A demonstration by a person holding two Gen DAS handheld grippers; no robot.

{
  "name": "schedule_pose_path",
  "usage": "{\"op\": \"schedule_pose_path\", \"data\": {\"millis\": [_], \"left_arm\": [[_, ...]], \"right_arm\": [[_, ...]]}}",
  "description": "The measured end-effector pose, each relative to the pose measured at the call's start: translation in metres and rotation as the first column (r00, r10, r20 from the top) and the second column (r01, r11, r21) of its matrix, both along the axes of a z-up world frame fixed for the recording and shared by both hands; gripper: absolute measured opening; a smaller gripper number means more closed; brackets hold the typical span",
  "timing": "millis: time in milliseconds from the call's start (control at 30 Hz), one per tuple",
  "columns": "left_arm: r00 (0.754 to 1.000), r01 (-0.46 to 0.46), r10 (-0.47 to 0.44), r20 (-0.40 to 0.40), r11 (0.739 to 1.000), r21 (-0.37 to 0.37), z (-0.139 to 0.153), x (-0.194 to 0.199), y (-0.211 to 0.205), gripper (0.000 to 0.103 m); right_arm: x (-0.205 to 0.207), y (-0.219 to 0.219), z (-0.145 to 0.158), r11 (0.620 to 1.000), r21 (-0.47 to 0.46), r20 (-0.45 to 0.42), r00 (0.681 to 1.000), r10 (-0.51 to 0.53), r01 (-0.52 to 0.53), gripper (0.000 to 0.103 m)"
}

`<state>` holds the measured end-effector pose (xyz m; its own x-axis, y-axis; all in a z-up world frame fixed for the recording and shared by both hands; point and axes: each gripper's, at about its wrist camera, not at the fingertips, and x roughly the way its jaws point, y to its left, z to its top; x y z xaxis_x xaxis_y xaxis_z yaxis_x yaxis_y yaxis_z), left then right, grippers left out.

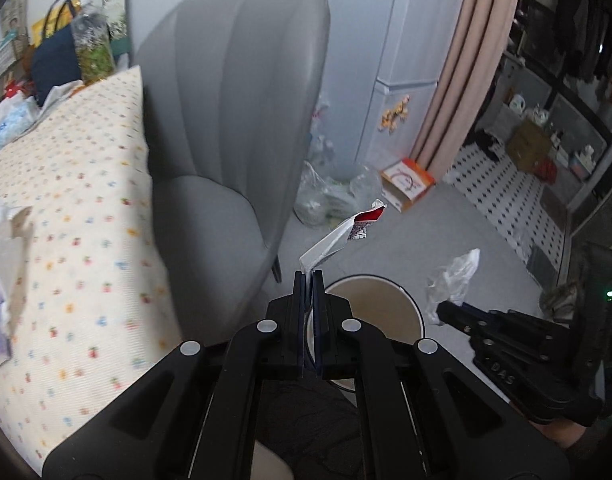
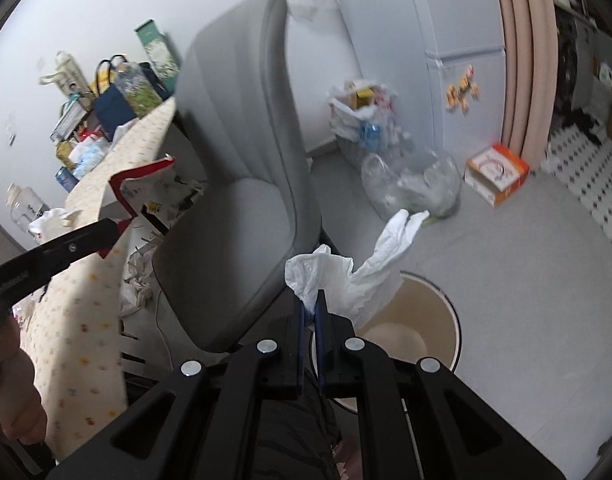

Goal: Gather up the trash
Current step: 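Carry the tissues with the right gripper over the bin and release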

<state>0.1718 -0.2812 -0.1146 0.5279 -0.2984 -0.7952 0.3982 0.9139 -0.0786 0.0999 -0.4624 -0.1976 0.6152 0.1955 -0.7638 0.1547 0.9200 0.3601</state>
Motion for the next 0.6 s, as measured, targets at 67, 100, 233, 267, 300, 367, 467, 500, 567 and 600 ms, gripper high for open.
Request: {"op": "schedule_pose_path", "data": {"millis": [67, 100, 233, 267, 300, 367, 467, 500, 567, 600], "left_arm": [[1.000, 0.008, -0.008, -0.022, 1.000, 0.015, -0.008, 0.005, -0.007, 0.004], [0.999, 0.010, -0.010, -0.031, 1.000, 0.019, -0.012, 0.006, -0.010, 0.004], [0.998, 0.013, -0.011, -0.065, 0.999, 0.038, -0.027, 0.015, -0.020, 0.004], [0.998, 0.014, -0.011, -0.065, 0.999, 0.046, -0.030, 0.016, -0.023, 0.004], [0.997, 0.015, -0.011, -0.070, 0.998, 0.053, -0.033, 0.018, -0.026, 0.004], [0.996, 0.017, -0.012, -0.085, 0.998, 0.056, -0.039, 0.024, -0.029, 0.004], [0.995, 0.028, -0.022, -0.102, 0.998, 0.063, -0.045, 0.026, -0.037, 0.004], [0.994, 0.034, -0.027, -0.107, 0.997, 0.065, -0.047, 0.027, -0.040, 0.004], [0.992, 0.050, -0.041, -0.116, 0.996, 0.070, -0.050, 0.027, -0.047, 0.004], [0.992, 0.057, -0.049, -0.119, 0.996, 0.072, -0.051, 0.027, -0.051, 0.004]], "right_arm": [[0.005, -0.004, -0.014, 1.000, 0.029, -0.019, 1.000, -0.002, 0.003, 0.006], [0.007, -0.007, -0.019, 0.999, 0.042, -0.025, 1.000, -0.003, 0.004, 0.007], [0.017, -0.019, -0.040, 0.994, 0.103, -0.057, 0.998, -0.028, 0.034, 0.015], [0.017, -0.022, -0.043, 0.992, 0.121, -0.058, 0.998, -0.038, 0.045, 0.033], [0.017, -0.024, -0.044, 0.990, 0.129, -0.055, 0.997, -0.046, 0.052, 0.047], [0.016, -0.030, -0.044, 0.990, 0.125, -0.036, 0.997, -0.067, 0.071, 0.063], [0.014, -0.041, -0.048, 0.985, 0.144, -0.053, 0.994, -0.091, 0.098, 0.060], [0.012, -0.045, -0.047, 0.983, 0.147, -0.053, 0.994, -0.099, 0.106, 0.060], [0.005, -0.058, -0.043, 0.979, 0.150, -0.045, 0.990, -0.131, 0.136, 0.060], [0.001, -0.064, -0.041, 0.977, 0.145, -0.043, 0.988, -0.149, 0.154, 0.060]]}}
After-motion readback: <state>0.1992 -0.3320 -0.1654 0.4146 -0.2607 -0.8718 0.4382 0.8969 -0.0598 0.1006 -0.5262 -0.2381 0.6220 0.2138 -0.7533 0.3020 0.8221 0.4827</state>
